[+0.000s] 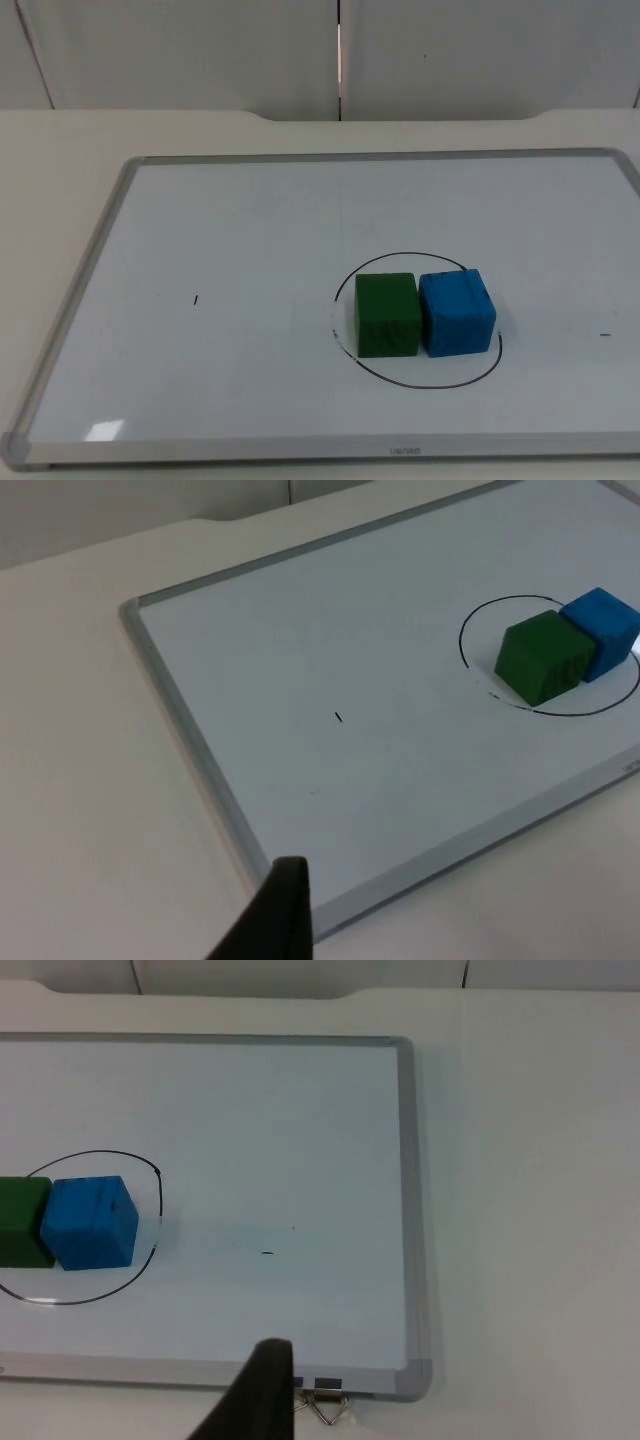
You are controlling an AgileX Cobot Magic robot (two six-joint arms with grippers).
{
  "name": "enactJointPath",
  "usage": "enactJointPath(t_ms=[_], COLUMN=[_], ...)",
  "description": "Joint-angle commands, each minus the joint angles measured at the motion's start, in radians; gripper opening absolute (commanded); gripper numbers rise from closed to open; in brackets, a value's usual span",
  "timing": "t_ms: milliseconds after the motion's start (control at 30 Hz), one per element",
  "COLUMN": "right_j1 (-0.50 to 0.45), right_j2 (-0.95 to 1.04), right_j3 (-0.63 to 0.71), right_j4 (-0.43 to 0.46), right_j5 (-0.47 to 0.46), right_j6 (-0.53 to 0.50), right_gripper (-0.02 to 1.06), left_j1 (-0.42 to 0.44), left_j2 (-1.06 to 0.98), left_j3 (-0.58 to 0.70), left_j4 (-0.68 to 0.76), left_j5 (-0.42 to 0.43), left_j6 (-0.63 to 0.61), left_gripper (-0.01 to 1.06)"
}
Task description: Push the two cubes into the marked area.
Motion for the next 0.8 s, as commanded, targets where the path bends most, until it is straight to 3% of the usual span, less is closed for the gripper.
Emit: enactJointPath(t_ms=[0,433,767], right_j1=[-0.006,-0.006,-0.006], right_j2=[-0.004,-0.004,-0.004], right_j3=[0.000,0.000,0.000], right_j4=[0.000,0.000,-0.002], right_j5=[-0.004,-0.004,-0.004], right_j6=[-0.001,-0.001,-0.001], right_gripper=[1.05,1.05,1.05], left_j1=[0.031,0.357,0.507], left_j2=[-0.005,-0.005,-0.005], left_j3=[0.004,0.004,0.004], left_j4=[0.004,0.006,0.006], left_j5=[-0.002,-0.002,-0.002], left_j6=[-0.002,-0.002,-0.002], left_gripper=[1.05,1.05,1.05])
